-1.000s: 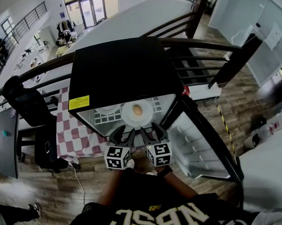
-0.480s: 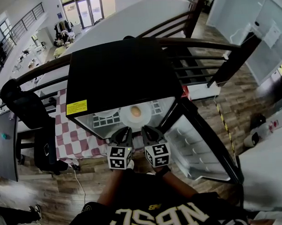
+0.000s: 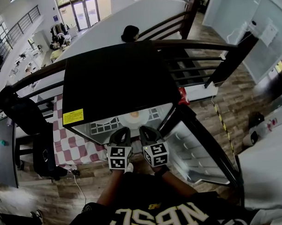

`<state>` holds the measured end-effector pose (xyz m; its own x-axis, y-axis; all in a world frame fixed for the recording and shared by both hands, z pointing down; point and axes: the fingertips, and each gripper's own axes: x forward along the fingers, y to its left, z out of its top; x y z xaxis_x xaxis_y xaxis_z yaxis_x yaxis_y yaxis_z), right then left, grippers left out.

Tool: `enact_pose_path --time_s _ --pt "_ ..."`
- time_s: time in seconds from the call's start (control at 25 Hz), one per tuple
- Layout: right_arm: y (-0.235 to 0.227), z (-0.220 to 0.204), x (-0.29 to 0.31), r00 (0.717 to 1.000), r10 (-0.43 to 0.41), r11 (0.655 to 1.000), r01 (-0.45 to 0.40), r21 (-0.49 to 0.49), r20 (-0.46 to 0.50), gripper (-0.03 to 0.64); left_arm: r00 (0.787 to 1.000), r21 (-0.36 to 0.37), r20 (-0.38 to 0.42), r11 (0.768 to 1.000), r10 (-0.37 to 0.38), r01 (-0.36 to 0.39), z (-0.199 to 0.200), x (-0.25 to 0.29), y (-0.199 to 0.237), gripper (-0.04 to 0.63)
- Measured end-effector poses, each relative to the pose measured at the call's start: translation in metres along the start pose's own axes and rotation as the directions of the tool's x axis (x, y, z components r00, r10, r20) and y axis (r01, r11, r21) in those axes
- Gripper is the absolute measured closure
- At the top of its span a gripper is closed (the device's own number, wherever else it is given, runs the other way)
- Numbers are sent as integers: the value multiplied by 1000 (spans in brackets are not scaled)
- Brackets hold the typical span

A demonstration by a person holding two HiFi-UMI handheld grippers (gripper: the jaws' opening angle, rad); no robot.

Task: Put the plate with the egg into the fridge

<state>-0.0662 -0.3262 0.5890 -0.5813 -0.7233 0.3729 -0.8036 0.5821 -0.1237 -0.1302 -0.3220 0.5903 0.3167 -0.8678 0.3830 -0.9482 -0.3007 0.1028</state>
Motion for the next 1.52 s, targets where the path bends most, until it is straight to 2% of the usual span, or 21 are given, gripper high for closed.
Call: enact_pose_path --time_s 0.56,1.04,1.28,1.52 --pt "-14 13 26 1000 -2 1000 3 12 -2 582 1000 -12 -27 1000 -13 13 12 25 11 557" --pt "-14 8 25 1000 1 999 -1 42 -3 581 999 -40 -29 999 -22 21 9 24 8 557" --pt "-11 9 7 999 14 998 -16 68 30 583 1000 -53 15 998 -27 28 14 8 -2 557" --pt "-5 32 -32 992 21 999 -24 29 121 597 992 -31 124 999 -15 19 31 -26 -14 574"
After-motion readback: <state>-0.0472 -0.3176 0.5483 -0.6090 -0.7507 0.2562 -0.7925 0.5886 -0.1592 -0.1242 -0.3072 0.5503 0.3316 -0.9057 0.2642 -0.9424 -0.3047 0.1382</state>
